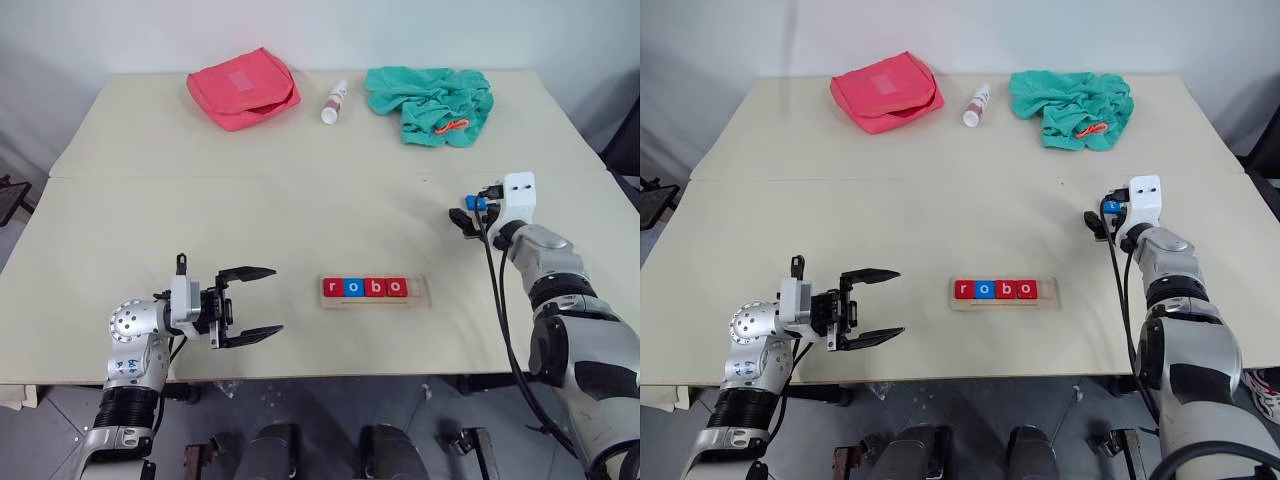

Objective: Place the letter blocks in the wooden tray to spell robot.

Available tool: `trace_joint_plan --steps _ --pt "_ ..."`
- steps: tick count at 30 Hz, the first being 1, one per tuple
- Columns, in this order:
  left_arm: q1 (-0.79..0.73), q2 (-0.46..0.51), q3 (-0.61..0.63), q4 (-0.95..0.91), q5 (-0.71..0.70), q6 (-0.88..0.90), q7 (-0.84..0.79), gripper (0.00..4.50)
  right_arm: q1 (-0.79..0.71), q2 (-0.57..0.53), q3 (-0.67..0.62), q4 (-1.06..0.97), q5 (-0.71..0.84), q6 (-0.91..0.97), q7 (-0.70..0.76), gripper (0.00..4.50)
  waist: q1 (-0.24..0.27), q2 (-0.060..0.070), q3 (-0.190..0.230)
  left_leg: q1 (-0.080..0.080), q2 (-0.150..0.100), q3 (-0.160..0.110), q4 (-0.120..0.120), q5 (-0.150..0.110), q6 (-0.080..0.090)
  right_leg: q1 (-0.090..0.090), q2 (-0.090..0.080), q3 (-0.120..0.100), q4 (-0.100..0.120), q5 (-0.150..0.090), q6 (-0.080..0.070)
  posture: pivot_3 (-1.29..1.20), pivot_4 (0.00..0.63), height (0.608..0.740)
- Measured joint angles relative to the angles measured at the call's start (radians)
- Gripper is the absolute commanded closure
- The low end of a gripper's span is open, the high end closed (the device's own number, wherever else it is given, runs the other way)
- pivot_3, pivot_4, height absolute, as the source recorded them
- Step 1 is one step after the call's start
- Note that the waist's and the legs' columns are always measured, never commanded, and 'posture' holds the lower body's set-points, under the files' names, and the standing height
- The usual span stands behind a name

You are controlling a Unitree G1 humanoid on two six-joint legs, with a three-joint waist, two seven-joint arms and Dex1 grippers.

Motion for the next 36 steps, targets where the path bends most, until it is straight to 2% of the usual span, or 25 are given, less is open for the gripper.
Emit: trace_joint_plan --steps 18,21,28,34,36 --pt "-0.001 0.002 0.0 0.0 0.0 0.0 0.017 0.0 -0.045 0.061 -0.051 0.043 -0.007 0.013 -0.163 0.02 -0.001 0.0 0.0 0.0 0.0 0.0 0.0 0.0 0.0 0.0 0.0 0.0 0.0 0.0 0.0 0.0 0.15 0.74" --pt "0.0 0.002 0.0 0.0 0.0 0.0 0.022 0.0 -0.048 0.066 -0.071 0.043 -0.002 0.027 -0.179 0.62 0.0 0.0 0.0 0.0 0.0 0.0 0.0 0.0 0.0 0.0 0.0 0.0 0.0 0.0 0.0 0.0 0.15 0.74" --pt "0.0 0.002 0.0 0.0 0.0 0.0 0.025 0.0 -0.049 0.068 -0.085 0.043 0.001 0.031 -0.196 3.01 0.001 0.0 0.0 0.0 0.0 -0.001 0.0 0.0 0.0 0.0 0.0 0.001 0.001 0.0 0.0 0.0 0.15 0.74" --pt "0.0 0.002 0.0 0.0 0.0 0.0 0.023 0.0 -0.032 0.068 -0.073 0.02 -0.002 0.022 -0.162 3.04 -0.001 0.0 0.0 0.0 0.0 0.0 0.0 0.0 0.0 0.0 0.0 0.001 0.001 0.0 0.0 0.0 0.15 0.74" --pt "-0.001 0.002 -0.001 0.001 0.0 0.0 0.017 0.0 0.018 0.066 -0.053 -0.049 -0.009 0.013 -0.121 3.04 0.0 0.0 0.0 0.0 0.0 -0.001 0.0 0.0 0.0 0.0 0.0 0.001 0.001 0.0 0.0 0.0 0.15 0.74"
